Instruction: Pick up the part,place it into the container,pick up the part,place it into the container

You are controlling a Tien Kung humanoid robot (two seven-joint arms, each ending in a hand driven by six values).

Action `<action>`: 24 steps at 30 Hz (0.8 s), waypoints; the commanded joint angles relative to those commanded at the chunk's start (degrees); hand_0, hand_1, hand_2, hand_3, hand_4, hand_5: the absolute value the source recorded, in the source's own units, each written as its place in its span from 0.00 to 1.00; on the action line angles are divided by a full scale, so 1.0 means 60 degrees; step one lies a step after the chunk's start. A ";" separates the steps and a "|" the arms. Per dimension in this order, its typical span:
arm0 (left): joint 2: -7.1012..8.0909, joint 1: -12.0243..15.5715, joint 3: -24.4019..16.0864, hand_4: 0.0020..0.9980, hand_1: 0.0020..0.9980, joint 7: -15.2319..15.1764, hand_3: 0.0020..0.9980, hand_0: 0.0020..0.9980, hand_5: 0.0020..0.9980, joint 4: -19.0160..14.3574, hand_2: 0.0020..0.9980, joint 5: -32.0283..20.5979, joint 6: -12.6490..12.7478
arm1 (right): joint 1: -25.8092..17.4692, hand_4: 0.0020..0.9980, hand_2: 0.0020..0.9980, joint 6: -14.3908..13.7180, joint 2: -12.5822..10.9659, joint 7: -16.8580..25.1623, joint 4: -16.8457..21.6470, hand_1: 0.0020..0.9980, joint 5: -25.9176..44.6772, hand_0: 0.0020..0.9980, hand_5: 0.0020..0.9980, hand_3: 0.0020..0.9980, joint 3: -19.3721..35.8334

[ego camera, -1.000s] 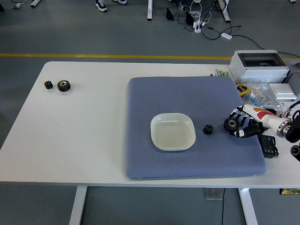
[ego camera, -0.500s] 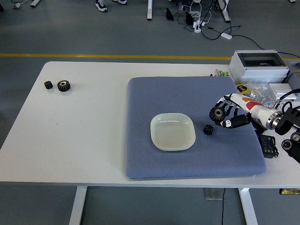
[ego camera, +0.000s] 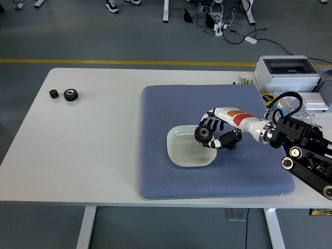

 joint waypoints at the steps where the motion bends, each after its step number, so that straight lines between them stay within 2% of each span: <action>1: 0.0003 0.0001 -0.0004 0.75 0.68 0.0001 0.61 0.71 0.70 0.0000 0.73 0.0003 0.0001 | 0.0046 0.76 0.52 -0.0012 0.0068 -0.0014 -0.0054 0.46 0.0020 0.45 0.25 0.49 -0.0069; 6: 0.0004 -0.0022 -0.0089 0.75 0.68 0.0017 0.61 0.71 0.70 0.0000 0.73 0.0090 0.0007 | 0.0324 0.76 0.52 -0.0080 0.0530 -0.0190 -0.0657 0.46 0.0027 0.45 0.25 0.49 -0.0441; 9: -0.0020 -0.0027 -0.0134 0.75 0.68 0.0035 0.61 0.71 0.70 0.0000 0.73 0.0140 0.0007 | 0.0435 0.78 0.54 -0.0072 0.0744 -0.0575 -0.0961 0.47 -0.0176 0.45 0.26 0.50 -0.0637; 18: -0.0036 -0.0060 -0.0288 0.75 0.68 0.0096 0.61 0.71 0.70 0.0000 0.73 0.0334 0.0018 | 0.0583 0.80 0.57 0.0002 0.1111 -0.0999 -0.1172 0.49 -0.0449 0.46 0.29 0.52 -0.1016; 19: -0.0038 -0.0079 -0.0306 0.75 0.69 0.0103 0.60 0.71 0.71 0.0000 0.73 0.0356 0.0022 | 0.0589 0.95 0.63 0.0018 0.1128 -0.1037 -0.1167 0.53 -0.0546 0.49 0.41 0.59 -0.1023; 24: -0.0076 -0.0112 -0.0253 0.75 0.69 0.0122 0.60 0.71 0.71 0.0000 0.73 0.0356 0.0018 | 0.0596 0.95 0.63 0.0076 0.1185 -0.1047 -0.1146 0.53 -0.0804 0.49 0.41 0.59 -0.0975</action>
